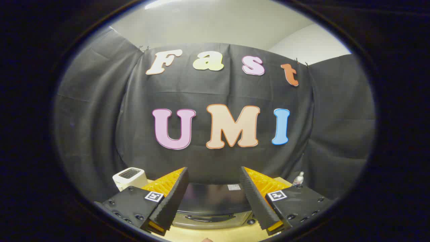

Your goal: Open the toaster oven, put the food inside, and close the toaster oven door.

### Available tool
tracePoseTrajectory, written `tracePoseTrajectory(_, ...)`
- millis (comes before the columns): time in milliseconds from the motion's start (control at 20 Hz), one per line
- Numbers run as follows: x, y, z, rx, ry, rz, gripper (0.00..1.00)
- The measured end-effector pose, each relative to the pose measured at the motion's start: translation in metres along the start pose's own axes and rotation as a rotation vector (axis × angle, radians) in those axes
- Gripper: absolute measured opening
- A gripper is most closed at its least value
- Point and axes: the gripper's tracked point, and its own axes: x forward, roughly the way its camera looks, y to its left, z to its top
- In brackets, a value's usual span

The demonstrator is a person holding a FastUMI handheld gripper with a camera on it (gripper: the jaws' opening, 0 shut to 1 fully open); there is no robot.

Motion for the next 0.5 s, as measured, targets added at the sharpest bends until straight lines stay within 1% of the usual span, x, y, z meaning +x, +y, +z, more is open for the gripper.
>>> tracePoseTrajectory(150, -0.001, 0.009, 0.006, 0.002, -0.037, 0.013, 0.96)
tracePoseTrajectory(500, 0.013, 0.022, -0.028, -0.015, 0.029, 0.002, 0.96)
